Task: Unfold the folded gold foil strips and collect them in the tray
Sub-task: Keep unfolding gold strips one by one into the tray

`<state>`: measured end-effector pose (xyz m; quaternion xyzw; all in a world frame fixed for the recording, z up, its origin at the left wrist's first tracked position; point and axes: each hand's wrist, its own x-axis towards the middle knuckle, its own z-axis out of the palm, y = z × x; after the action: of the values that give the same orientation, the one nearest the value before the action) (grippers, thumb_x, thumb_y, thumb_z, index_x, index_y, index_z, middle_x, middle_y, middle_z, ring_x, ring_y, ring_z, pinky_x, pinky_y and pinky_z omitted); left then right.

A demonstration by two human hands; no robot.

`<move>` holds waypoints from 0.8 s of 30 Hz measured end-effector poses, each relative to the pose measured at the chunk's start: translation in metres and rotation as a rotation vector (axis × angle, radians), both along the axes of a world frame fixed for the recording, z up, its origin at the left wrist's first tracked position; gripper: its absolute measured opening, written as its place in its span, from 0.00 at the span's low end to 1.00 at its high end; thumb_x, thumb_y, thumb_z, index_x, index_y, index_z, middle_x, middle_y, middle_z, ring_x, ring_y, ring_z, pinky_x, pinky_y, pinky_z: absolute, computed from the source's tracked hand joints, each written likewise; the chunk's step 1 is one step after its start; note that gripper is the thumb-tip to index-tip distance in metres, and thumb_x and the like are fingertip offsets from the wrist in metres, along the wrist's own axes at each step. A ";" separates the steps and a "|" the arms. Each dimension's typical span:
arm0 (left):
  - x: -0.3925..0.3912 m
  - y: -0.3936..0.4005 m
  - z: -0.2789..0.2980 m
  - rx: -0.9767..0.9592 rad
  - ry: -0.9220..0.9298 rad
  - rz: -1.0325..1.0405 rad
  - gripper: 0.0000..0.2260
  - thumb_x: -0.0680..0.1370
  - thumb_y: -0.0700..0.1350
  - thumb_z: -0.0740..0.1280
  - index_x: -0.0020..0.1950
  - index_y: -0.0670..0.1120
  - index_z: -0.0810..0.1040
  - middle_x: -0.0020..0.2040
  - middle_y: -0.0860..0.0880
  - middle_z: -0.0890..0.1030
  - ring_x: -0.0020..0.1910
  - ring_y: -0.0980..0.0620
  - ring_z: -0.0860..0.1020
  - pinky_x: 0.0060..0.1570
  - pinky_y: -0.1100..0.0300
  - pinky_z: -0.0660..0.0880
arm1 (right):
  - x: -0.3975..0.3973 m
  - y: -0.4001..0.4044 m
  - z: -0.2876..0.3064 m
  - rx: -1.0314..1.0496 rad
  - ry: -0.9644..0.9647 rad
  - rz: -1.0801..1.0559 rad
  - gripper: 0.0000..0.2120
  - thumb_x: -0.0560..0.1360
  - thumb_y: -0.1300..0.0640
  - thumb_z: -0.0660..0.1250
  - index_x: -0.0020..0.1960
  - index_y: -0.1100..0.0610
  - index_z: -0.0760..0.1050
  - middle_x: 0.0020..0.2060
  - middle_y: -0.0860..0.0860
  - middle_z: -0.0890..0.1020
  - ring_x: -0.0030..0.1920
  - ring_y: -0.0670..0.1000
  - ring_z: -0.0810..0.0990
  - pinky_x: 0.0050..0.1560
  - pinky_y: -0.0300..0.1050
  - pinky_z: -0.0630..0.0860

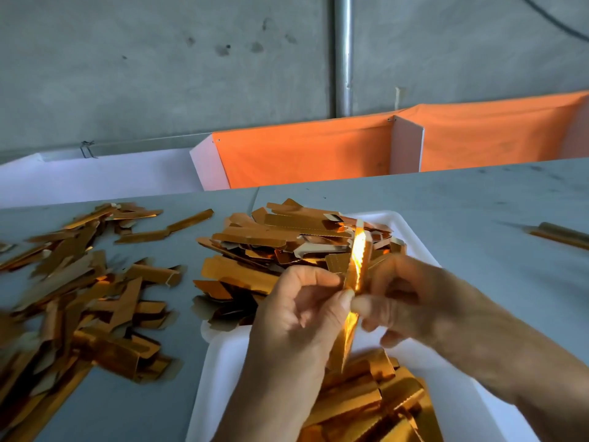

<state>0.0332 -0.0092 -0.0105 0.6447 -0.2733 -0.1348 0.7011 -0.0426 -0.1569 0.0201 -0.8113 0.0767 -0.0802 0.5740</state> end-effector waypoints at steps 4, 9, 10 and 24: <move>0.000 0.000 0.000 0.006 0.196 -0.135 0.06 0.67 0.52 0.72 0.43 0.56 0.80 0.46 0.48 0.85 0.47 0.46 0.83 0.48 0.50 0.79 | -0.003 -0.012 -0.001 0.173 -0.248 -0.091 0.14 0.65 0.41 0.70 0.42 0.50 0.77 0.36 0.52 0.83 0.38 0.50 0.82 0.34 0.38 0.76; -0.009 0.002 0.007 0.108 -0.166 -0.182 0.13 0.78 0.48 0.63 0.61 0.60 0.75 0.49 0.53 0.83 0.47 0.57 0.83 0.42 0.67 0.78 | -0.001 -0.016 -0.003 0.201 -0.246 -0.032 0.14 0.71 0.44 0.72 0.55 0.46 0.78 0.34 0.51 0.79 0.33 0.51 0.77 0.33 0.38 0.73; -0.010 0.002 0.007 0.137 -0.249 -0.163 0.14 0.80 0.47 0.60 0.62 0.63 0.74 0.49 0.55 0.83 0.47 0.59 0.82 0.44 0.68 0.78 | -0.001 -0.016 -0.003 0.196 -0.238 -0.025 0.14 0.72 0.44 0.72 0.55 0.46 0.78 0.33 0.51 0.79 0.33 0.50 0.76 0.33 0.37 0.73; -0.018 -0.004 0.003 0.393 -0.795 0.162 0.27 0.69 0.66 0.57 0.66 0.62 0.68 0.56 0.67 0.72 0.56 0.67 0.71 0.52 0.72 0.72 | -0.003 -0.015 -0.002 0.137 -0.215 0.036 0.11 0.71 0.46 0.64 0.45 0.51 0.80 0.38 0.53 0.83 0.39 0.53 0.83 0.41 0.42 0.79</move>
<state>0.0157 -0.0136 -0.0076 0.7864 -0.4394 0.1294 0.4144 -0.0456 -0.1720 0.0179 -0.7581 0.0056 -0.1510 0.6344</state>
